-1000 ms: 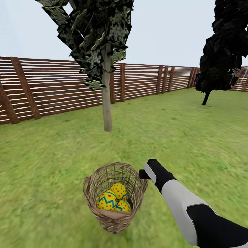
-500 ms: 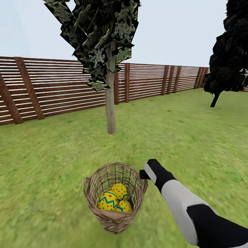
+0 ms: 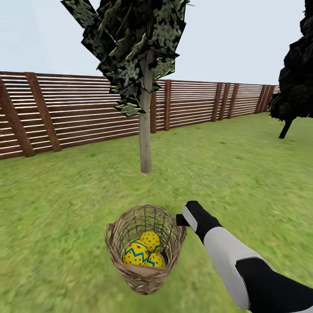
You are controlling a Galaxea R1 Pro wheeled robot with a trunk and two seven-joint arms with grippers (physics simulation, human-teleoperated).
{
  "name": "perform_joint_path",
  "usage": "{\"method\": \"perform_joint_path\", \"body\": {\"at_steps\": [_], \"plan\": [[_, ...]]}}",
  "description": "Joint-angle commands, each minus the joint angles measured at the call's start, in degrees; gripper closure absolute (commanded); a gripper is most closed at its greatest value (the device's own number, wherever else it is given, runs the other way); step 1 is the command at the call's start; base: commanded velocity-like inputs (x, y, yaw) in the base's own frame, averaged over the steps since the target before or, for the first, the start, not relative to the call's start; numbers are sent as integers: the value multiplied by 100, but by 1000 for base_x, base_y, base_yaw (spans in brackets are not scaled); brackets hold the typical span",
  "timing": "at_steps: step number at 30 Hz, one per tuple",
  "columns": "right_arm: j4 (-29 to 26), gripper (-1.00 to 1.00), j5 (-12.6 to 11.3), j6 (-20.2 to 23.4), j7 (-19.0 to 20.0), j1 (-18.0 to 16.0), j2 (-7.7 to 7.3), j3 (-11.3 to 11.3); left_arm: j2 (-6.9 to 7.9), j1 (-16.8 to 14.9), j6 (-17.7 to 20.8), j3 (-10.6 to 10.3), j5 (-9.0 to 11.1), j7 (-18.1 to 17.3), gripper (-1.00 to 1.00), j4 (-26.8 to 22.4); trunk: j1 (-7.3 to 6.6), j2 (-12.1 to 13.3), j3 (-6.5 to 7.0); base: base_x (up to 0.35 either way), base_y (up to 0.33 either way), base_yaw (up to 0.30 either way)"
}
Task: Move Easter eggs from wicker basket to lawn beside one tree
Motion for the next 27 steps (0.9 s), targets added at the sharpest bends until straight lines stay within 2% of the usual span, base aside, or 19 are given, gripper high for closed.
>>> {"method": "perform_joint_path", "body": {"at_steps": [1,7,16,19,27], "plan": [[-5,100,-92,8,-45,-5,0,24,0,5,39,9,51,-10,-100,-11,3,-2,-4,324,0,277],[-5,100,-92,7,-45,-5,0,23,-1,5,47,9,51,-18,-100,-18,3,-2,-4,158,0,284],[-5,100,-92,10,-45,-5,0,23,-7,8,48,11,51,-13,-100,-12,-195,359,158,5,0,286],[-5,100,-92,10,-45,-5,0,23,-9,10,48,14,51,-18,-100,-19,-195,359,158,0,0,279],[-5,100,-92,12,-45,-5,0,16,-18,13,47,18,51,-29,-100,-46,-195,359,158,212,35,55]]}}
